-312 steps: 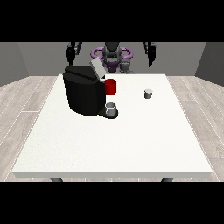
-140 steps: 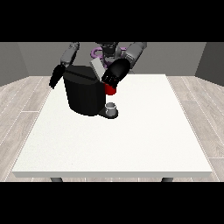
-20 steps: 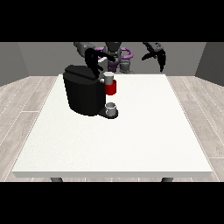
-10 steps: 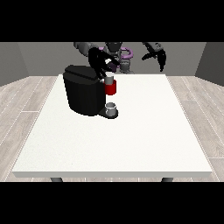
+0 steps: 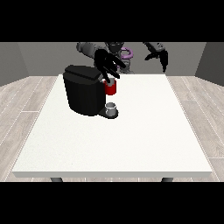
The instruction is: Insert the coffee pod into the coffee machine and close the lid
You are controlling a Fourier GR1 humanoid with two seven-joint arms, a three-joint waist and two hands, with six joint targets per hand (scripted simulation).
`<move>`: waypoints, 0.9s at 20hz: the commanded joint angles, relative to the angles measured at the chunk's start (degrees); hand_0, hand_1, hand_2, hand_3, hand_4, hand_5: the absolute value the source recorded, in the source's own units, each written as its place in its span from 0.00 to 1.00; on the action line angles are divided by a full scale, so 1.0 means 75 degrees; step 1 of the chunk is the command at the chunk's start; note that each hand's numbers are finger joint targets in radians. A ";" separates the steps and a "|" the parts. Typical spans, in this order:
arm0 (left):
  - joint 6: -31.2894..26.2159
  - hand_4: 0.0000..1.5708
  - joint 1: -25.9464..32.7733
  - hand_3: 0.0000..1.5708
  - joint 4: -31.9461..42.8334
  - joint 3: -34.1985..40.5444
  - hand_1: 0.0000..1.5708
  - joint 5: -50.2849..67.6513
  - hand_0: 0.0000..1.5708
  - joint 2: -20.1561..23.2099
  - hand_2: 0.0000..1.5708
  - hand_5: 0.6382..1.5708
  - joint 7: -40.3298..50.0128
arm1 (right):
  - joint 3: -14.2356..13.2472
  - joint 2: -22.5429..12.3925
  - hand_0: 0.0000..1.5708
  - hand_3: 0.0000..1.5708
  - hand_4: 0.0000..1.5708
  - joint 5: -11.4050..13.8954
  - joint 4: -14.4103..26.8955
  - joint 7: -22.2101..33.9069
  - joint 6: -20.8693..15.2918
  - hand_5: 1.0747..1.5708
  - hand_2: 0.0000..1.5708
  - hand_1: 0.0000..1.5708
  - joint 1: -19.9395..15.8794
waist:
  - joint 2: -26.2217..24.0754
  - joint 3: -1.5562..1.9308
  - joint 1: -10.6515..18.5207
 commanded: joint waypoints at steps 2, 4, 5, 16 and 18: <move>-0.0029 0.25 -0.0347 0.00 0.0002 -0.0174 0.00 0.0003 0.00 -0.0173 0.00 1.00 0.0207 | 0.0358 0.0797 0.00 0.00 0.00 -0.0308 -0.0525 -0.0687 0.0182 1.00 0.00 0.00 -0.0888 | 0.0093 -0.0306 0.0951; -0.0131 0.23 -0.0473 0.00 0.0039 -0.0067 0.00 0.0022 0.00 0.0022 0.00 1.00 -0.0011 | 0.0231 0.0646 0.00 0.00 0.00 -0.0283 -0.0698 -0.0541 0.0117 1.00 0.00 0.00 -0.0887 | 0.0357 -0.0312 0.1134; -0.0173 0.25 -0.0587 0.00 0.0027 -0.0174 0.00 -0.0015 0.00 -0.0018 0.00 1.00 0.0008 | 0.0164 0.0478 0.00 0.00 0.00 -0.0332 -0.0750 -0.0460 0.0281 1.00 0.00 0.00 -0.0992 | 0.0468 -0.0309 0.1187; -0.0241 0.20 -0.1293 0.00 -0.0095 -0.0023 0.00 0.0177 0.00 0.0030 0.00 1.00 0.0063 | -0.0082 0.0714 0.00 0.00 0.06 -0.0515 -0.0818 -0.0997 0.0032 1.00 0.00 0.00 -0.1632 | 0.1322 -0.0321 0.1388; -0.0510 0.19 -0.1292 0.00 -0.0049 0.0208 0.00 0.0490 0.00 0.0243 0.00 1.00 0.0437 | 0.0052 0.0949 0.00 0.00 0.00 -0.0418 -0.0553 -0.1086 -0.0060 1.00 0.00 0.00 -0.1551 | 0.1116 -0.0321 0.1244</move>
